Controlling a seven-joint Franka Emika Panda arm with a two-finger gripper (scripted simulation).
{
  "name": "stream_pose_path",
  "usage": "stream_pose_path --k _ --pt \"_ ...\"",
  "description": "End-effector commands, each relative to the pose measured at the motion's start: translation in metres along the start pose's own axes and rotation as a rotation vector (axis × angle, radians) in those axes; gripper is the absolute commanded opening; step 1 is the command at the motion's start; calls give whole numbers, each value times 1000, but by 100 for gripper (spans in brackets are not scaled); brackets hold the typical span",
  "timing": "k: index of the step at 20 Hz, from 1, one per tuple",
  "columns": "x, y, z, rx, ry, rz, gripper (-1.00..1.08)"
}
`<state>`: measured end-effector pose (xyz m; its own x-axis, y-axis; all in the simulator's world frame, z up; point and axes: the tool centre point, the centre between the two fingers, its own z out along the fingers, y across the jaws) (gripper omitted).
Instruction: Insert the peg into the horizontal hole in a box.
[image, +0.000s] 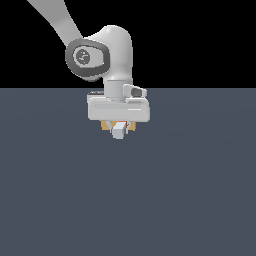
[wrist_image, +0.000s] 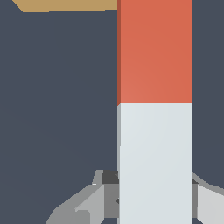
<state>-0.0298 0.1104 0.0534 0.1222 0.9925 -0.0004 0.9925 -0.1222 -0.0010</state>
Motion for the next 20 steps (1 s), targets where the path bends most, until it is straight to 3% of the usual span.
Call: stream_pose_path --k 1,14,20 --pt "12 -3 -2 -1 0 -22 -100" --pt "18 -6 -1 2 -1 -31 -100" --pt "43 -7 -2 1 0 -32 -100"
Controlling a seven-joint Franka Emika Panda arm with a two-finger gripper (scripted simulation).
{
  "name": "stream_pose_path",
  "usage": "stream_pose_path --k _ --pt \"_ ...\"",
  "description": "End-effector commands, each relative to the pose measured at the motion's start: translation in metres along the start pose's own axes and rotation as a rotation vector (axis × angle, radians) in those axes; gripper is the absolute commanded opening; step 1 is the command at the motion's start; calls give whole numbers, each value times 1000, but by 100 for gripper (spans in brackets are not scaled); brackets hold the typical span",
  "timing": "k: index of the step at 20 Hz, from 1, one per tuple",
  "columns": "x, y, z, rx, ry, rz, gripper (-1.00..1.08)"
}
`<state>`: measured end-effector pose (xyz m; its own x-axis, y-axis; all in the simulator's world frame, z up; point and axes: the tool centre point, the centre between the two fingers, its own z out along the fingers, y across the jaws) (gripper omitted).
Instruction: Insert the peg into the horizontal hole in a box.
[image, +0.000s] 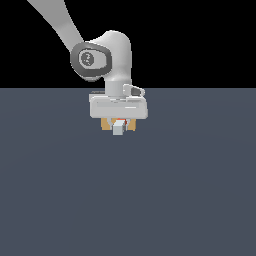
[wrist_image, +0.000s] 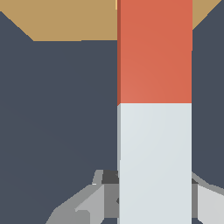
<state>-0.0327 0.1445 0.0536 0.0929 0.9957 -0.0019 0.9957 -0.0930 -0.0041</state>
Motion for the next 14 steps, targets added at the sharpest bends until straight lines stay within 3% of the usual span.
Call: stream_pose_path --k 1,8,14 --pt "16 0 -1 -2 1 -2 -100" --pt "63 0 -3 -4 2 -3 -100" --pt "73 2 -3 -5 2 -3 -100"
